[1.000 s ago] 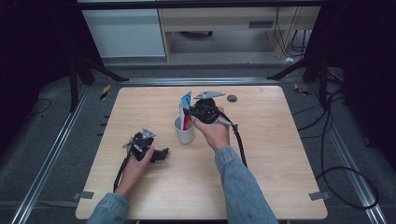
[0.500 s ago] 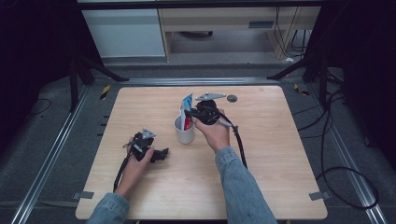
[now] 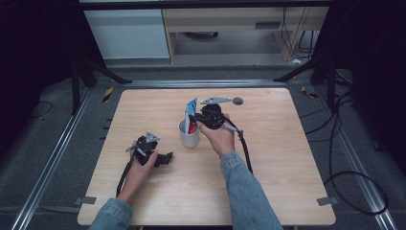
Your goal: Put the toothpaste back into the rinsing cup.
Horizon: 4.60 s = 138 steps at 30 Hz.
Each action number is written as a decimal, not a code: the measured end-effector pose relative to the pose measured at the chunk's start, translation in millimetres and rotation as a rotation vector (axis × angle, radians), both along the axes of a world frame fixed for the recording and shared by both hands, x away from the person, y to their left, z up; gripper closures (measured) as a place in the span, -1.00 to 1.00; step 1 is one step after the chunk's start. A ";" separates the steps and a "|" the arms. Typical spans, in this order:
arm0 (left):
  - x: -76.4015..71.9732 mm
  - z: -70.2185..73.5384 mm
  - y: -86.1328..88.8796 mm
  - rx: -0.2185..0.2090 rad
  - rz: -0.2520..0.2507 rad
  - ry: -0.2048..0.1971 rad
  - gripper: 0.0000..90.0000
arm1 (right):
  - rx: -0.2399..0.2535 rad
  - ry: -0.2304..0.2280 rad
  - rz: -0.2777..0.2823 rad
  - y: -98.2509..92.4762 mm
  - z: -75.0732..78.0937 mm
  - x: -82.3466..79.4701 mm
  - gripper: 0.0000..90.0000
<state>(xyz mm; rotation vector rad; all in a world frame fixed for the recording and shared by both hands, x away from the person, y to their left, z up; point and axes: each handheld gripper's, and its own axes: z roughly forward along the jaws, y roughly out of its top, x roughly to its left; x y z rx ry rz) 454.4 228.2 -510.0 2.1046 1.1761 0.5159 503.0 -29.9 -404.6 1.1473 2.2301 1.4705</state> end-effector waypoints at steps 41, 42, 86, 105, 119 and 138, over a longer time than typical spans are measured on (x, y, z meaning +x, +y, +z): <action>0.0 0.0 -0.1 0.000 0.000 0.000 -1.00 | 0.074 0.048 -0.029 -12.9 -7.1 9.7 0.68; 0.0 0.0 0.0 0.000 0.000 0.000 -1.00 | 0.075 0.048 -0.030 -13.4 -7.4 9.9 0.68; 0.0 0.1 0.1 0.002 -0.002 0.001 -1.00 | 0.047 0.015 -0.048 -18.9 -9.1 5.7 0.51; 0.0 0.0 0.0 0.000 0.000 0.000 -1.00 | 0.025 -0.020 -0.081 -14.6 -7.2 3.5 0.13; 0.0 0.0 0.0 0.000 0.000 0.000 -1.00 | 0.002 -0.050 -0.137 -12.4 -5.7 2.7 -0.42; 0.0 0.0 0.0 0.000 0.000 0.000 -1.00 | -0.032 -0.093 -0.188 -8.9 -0.3 -3.5 -0.76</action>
